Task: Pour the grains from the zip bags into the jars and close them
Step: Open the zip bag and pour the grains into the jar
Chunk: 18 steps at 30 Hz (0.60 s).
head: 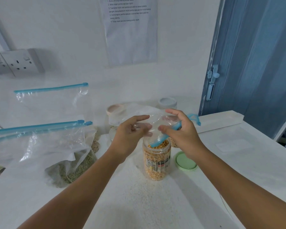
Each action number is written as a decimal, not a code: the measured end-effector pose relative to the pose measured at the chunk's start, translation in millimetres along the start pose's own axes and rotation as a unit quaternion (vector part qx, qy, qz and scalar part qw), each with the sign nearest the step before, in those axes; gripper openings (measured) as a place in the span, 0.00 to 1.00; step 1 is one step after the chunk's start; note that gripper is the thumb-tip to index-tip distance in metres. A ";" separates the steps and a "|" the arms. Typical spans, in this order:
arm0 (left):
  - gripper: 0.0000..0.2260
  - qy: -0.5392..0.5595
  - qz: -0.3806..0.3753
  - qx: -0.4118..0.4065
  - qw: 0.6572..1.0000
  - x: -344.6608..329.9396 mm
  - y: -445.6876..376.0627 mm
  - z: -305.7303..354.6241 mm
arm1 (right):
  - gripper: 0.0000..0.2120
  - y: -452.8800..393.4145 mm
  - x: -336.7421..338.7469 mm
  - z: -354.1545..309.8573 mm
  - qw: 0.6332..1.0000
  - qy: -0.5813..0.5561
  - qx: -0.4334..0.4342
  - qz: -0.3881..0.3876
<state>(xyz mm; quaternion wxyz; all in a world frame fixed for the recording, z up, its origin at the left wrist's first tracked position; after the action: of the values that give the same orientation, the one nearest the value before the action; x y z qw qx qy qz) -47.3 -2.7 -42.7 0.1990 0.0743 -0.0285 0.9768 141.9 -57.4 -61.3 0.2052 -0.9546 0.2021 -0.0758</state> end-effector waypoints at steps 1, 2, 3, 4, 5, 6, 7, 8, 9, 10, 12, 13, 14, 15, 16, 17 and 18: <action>0.12 0.029 0.003 0.007 1.000 1.8 0.0 0.3 | 0.22 0.4 -0.4 0.3 1.000 -0.025 -0.006 0.001; 0.12 0.054 0.008 0.016 0.998 4.4 -0.2 -0.1 | 0.20 0.5 0.2 1.3 0.998 -0.063 -0.017 0.011; 0.12 0.074 0.010 0.024 0.997 6.7 -0.2 -0.6 | 0.17 1.0 1.5 3.0 0.993 -0.110 -0.033 0.027; 0.13 0.090 0.008 0.032 0.995 7.9 -0.4 -1.8 | 0.15 0.7 3.8 5.5 0.986 -0.154 -0.048 0.046; 0.15 0.100 0.002 0.038 0.994 7.8 0.2 -2.8 | 0.12 0.0 7.0 7.1 0.980 -0.181 -0.059 0.065; 0.16 0.103 -0.005 0.042 0.994 7.0 0.9 -3.7 | 0.10 -0.9 9.8 9.2 0.976 -0.189 -0.067 0.079; 0.16 0.102 -0.011 0.044 0.994 5.8 2.1 -3.7 | 0.10 -1.5 10.6 10.8 0.974 -0.194 -0.076 0.087; 0.17 0.102 -0.018 0.046 0.994 4.7 2.8 -3.9 | 0.11 -2.4 10.2 12.5 0.971 -0.204 -0.085 0.092; 0.17 0.104 -0.024 0.050 0.993 3.6 3.6 -3.6 | 0.11 -3.2 9.1 12.3 0.966 -0.222 -0.093 0.097; 0.17 0.104 -0.031 0.054 0.993 3.1 4.6 -2.4 | 0.11 -5.0 8.0 10.9 0.960 -0.241 -0.097 0.099; 0.17 0.098 -0.048 0.064 0.992 5.1 6.5 3.6 | 0.12 -10.8 8.4 3.1 0.955 -0.264 -0.095 0.097; 0.17 0.088 -0.057 0.070 0.992 7.6 8.2 8.9 | 0.12 -14.5 9.8 -3.0 0.955 -0.266 -0.091 0.094; 0.17 0.070 -0.065 0.074 0.993 11.3 10.2 15.4 | 0.13 -18.7 11.4 -9.9 0.957 -0.263 -0.084 0.089; 0.18 0.042 -0.076 0.074 0.993 15.2 13.5 24.2 | 0.14 -23.1 12.2 -18.6 0.959 -0.261 -0.077 0.081; 0.19 0.007 -0.089 0.071 0.993 20.1 17.7 34.3 | 0.15 -27.6 12.4 -28.6 0.960 -0.262 -0.069 0.072; 0.21 -0.031 -0.102 0.069 0.992 26.0 22.4 45.1 | 0.17 -31.9 11.5 -40.3 0.960 -0.267 -0.058 0.061; 0.23 -0.073 -0.114 0.068 0.988 33.2 26.8 55.5 | 0.18 -35.8 10.4 -53.3 0.960 -0.271 -0.045 0.049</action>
<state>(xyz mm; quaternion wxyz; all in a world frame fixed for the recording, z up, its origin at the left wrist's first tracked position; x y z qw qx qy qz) -80.7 -19.3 16.6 0.3009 0.1615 0.0326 0.9393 151.9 -51.2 2.7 0.2121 -0.9366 0.1886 0.2053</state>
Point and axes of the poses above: each hand's wrist, its own y-axis away from the middle knuckle, its own x-axis out of the back of the hand, z = x × y, the point moved 10 cm from there along -y, towards the middle knuckle, and after that the axes turned 10 degrees about x, right-handed, at the moved point
